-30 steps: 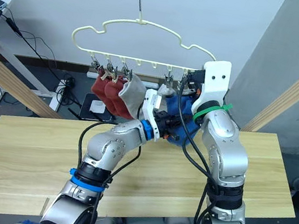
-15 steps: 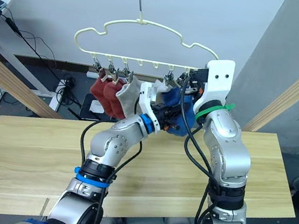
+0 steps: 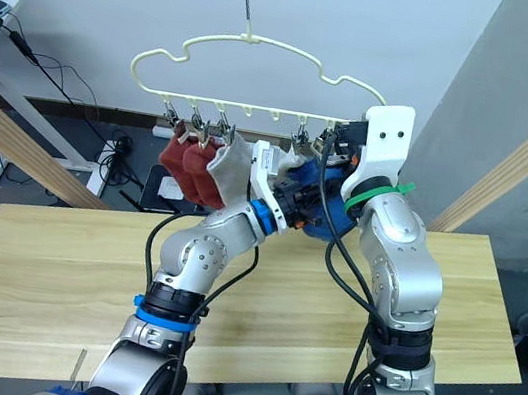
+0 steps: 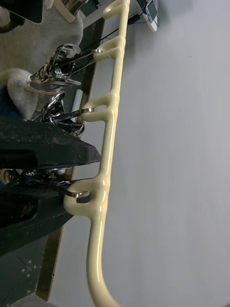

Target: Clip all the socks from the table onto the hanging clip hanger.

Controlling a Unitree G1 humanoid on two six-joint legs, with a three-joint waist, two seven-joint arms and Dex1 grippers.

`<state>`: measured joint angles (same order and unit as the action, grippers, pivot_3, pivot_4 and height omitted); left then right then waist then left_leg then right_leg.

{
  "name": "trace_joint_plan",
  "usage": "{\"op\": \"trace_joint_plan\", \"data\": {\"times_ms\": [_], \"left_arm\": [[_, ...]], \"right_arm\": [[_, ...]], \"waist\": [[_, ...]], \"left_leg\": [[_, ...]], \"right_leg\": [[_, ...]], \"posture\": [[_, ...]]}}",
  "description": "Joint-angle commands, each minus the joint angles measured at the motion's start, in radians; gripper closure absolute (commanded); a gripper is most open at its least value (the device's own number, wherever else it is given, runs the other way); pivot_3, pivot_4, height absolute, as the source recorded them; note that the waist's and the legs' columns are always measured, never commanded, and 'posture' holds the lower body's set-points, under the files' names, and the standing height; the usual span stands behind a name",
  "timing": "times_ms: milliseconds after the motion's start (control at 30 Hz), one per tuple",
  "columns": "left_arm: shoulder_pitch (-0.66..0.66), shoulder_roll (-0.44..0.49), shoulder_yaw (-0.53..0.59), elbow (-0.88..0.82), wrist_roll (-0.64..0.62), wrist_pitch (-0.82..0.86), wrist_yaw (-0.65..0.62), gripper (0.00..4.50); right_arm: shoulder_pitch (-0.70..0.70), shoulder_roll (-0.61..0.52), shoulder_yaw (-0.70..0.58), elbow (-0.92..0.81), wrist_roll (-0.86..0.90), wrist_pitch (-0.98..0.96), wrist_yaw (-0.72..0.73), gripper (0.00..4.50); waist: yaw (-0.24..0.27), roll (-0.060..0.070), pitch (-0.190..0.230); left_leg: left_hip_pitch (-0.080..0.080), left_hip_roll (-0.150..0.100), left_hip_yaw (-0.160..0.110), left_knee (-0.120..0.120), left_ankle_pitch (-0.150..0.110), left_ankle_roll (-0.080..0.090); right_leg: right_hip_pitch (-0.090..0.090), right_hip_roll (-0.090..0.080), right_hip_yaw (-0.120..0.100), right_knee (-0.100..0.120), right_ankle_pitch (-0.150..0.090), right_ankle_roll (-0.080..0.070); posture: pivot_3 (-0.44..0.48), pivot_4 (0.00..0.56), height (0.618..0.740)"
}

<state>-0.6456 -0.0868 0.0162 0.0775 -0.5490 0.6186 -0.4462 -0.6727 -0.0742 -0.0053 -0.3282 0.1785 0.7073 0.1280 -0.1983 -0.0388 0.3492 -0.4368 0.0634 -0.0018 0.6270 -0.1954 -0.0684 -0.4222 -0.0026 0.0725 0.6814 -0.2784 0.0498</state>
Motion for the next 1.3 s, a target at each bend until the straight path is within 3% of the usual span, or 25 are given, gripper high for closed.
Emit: {"op": "trace_joint_plan", "data": {"times_ms": [33, 333, 367, 400, 633, 667, 833, 1000, 1100, 1133, 1167, 1300], "left_arm": [[-0.034, -0.022, 0.005, -0.034, -0.02, -0.029, 0.001, 4.5], [-0.044, -0.029, 0.007, -0.03, -0.017, -0.039, -0.001, 4.5], [-0.044, -0.028, 0.006, -0.029, -0.015, -0.04, -0.002, 4.5], [-0.044, -0.028, 0.005, -0.028, -0.014, -0.04, -0.003, 4.5], [-0.022, 0.015, -0.045, -0.025, 0.042, -0.066, -0.036, 4.5], [-0.013, 0.041, -0.07, -0.019, 0.071, -0.072, -0.048, 4.5], [0.042, 0.184, -0.196, -0.008, 0.2, -0.189, -0.179, 3.12], [0.099, 0.29, -0.209, -0.061, 0.199, -0.185, -0.281, 1.53], [0.146, 0.403, -0.241, -0.104, 0.236, -0.232, -0.383, 0.64], [0.156, 0.429, -0.25, -0.108, 0.248, -0.249, -0.407, 0.27], [0.17, 0.462, -0.255, -0.117, 0.255, -0.266, -0.436, 0.02], [0.206, 0.543, -0.226, -0.147, 0.262, -0.316, -0.484, 0.02]], "right_arm": [[-0.006, -0.001, 0.01, -0.057, 0.006, -0.013, 0.001, 4.46], [-0.006, 0.015, -0.007, -0.061, 0.021, -0.003, -0.013, 4.46], [-0.006, 0.017, -0.009, -0.064, 0.024, -0.003, -0.013, 3.75], [-0.006, 0.018, -0.011, -0.066, 0.026, -0.004, -0.013, 3.61], [0.022, -0.002, -0.027, -0.16, 0.059, 0.043, 0.01, 1.04], [0.032, -0.011, -0.032, -0.188, 0.076, 0.061, 0.02, 1.04], [0.076, -0.081, -0.054, -0.299, 0.163, 0.156, 0.078, 1.0], [0.136, -0.2, -0.103, -0.4, 0.256, 0.229, 0.16, 1.0], [0.178, -0.288, -0.151, -0.441, 0.304, 0.247, 0.214, 0.42], [0.19, -0.311, -0.161, -0.444, 0.318, 0.247, 0.228, 0.03], [0.203, -0.335, -0.174, -0.45, 0.336, 0.251, 0.242, 0.0], [0.253, -0.425, -0.221, -0.481, 0.432, 0.277, 0.312, 0.0]], "waist": [[0.0, 0.0, 0.0], [0.0, 0.0, 0.0], [0.0, 0.0, 0.0], [0.0, 0.0, 0.0], [0.001, 0.0, 0.0], [0.001, 0.0, 0.0], [0.0, 0.0, 0.0], [0.002, 0.0, 0.0], [0.001, 0.0, 0.0], [0.001, 0.0, 0.0], [0.002, 0.0, 0.0], [0.004, 0.0, 0.0]], "left_leg": [[0.0, 0.0, 0.0, 0.0, 0.0, 0.0], [0.0, 0.0, 0.0, 0.0, 0.0, 0.0], [0.0, 0.0, 0.0, 0.0, 0.0, 0.0], [0.0, 0.0, 0.0, 0.0, 0.0, 0.0], [0.0, 0.0, 0.0, -0.001, 0.0, 0.0], [0.0, 0.0, 0.0, -0.001, 0.0, 0.0], [0.0, 0.0, 0.0, -0.001, 0.0, 0.0], [0.0, 0.0, 0.0, -0.001, 0.0, 0.0], [0.0, 0.0, 0.0, -0.001, 0.0, 0.0], [0.0, 0.0, 0.0, -0.002, 0.0, 0.0], [0.0, 0.0, 0.0, -0.002, 0.0, 0.0], [0.0, 0.0, 0.0, -0.001, 0.0, 0.0]], "right_leg": [[0.0, 0.0, 0.0, 0.0, 0.0, 0.0], [0.0, 0.0, 0.0, 0.0, 0.0, 0.0], [0.0, 0.0, 0.0, 0.0, 0.0, 0.0], [0.0, 0.0, 0.0, 0.0, 0.0, 0.0], [0.0, 0.0, 0.0, 0.0, 0.0, 0.0], [0.0, 0.0, 0.0, 0.0, 0.0, 0.0], [0.0, 0.0, 0.0, 0.0, 0.0, 0.0], [0.0, 0.0, 0.0, -0.001, 0.0, 0.0], [0.0, 0.0, 0.0, -0.001, -0.001, 0.001], [0.0, 0.0, 0.0, -0.001, -0.001, 0.001], [0.0, 0.0, 0.0, -0.001, -0.001, 0.001], [0.0, 0.0, 0.0, 0.0, -0.001, 0.001]], "posture": [[-0.316, 0.337, 0.732], [-0.314, 0.337, 0.732], [-0.315, 0.337, 0.732], [-0.315, 0.337, 0.732], [-0.313, 0.339, 0.732], [-0.315, 0.338, 0.732], [-0.321, 0.335, 0.732], [-0.321, 0.329, 0.732], [-0.315, 0.319, 0.732], [-0.312, 0.315, 0.732], [-0.312, 0.315, 0.732], [-0.296, 0.301, 0.732]]}}
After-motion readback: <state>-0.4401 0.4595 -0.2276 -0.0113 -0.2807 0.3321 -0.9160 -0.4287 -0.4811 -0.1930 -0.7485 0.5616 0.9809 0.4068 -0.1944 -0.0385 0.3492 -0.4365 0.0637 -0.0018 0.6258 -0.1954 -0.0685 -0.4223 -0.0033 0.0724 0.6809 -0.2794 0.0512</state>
